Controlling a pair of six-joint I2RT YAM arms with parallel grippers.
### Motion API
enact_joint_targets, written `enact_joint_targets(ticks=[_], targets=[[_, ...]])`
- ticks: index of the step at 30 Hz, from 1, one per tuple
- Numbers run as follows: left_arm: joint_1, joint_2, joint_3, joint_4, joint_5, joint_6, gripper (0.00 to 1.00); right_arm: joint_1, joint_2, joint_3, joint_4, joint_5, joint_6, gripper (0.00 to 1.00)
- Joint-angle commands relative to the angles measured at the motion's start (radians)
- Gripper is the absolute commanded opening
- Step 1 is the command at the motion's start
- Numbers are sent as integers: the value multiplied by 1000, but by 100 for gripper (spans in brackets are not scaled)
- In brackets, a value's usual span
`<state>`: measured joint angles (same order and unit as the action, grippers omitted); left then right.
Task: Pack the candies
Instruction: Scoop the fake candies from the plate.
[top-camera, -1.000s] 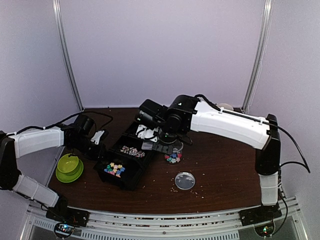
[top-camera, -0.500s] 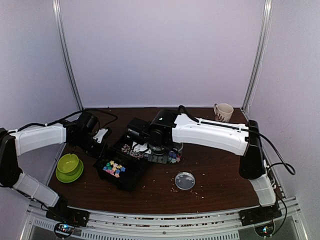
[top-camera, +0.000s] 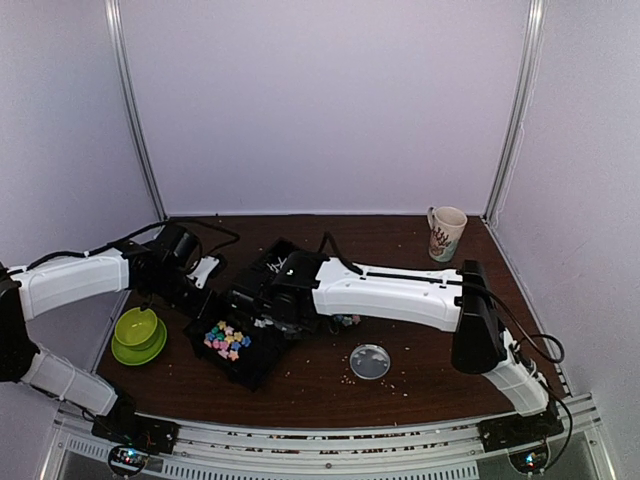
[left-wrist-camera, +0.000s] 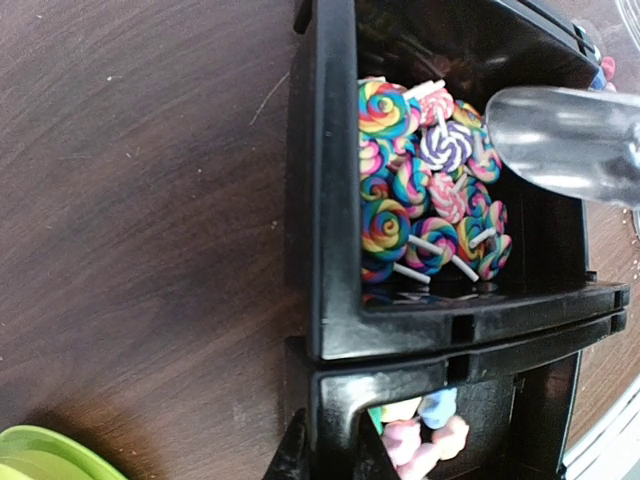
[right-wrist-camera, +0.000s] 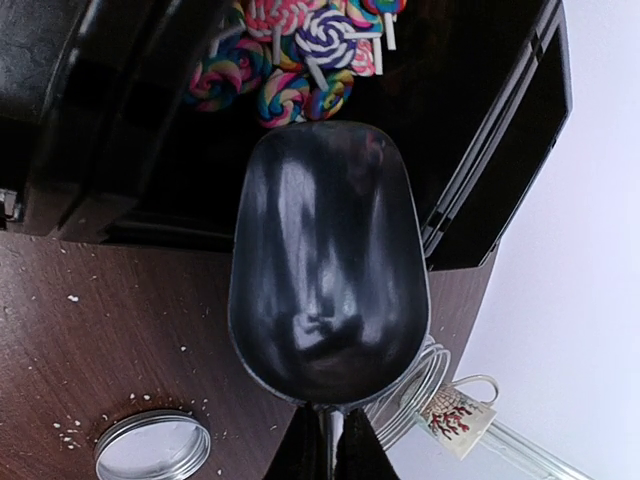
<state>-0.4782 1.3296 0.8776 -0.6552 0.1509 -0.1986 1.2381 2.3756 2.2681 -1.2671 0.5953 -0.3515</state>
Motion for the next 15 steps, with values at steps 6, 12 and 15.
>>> enact_joint_targets(ticks=[6, 12, 15], targets=[[-19, -65, 36, 54, 25, 34, 0, 36, 37, 35, 114, -146, -172, 0], [-19, -78, 28, 67, 53, 36, 0, 14, 62, 37, 122, -279, -138, 0], [-19, -84, 25, 72, 62, 36, 0, -28, 72, 37, 129, -363, -34, 0]])
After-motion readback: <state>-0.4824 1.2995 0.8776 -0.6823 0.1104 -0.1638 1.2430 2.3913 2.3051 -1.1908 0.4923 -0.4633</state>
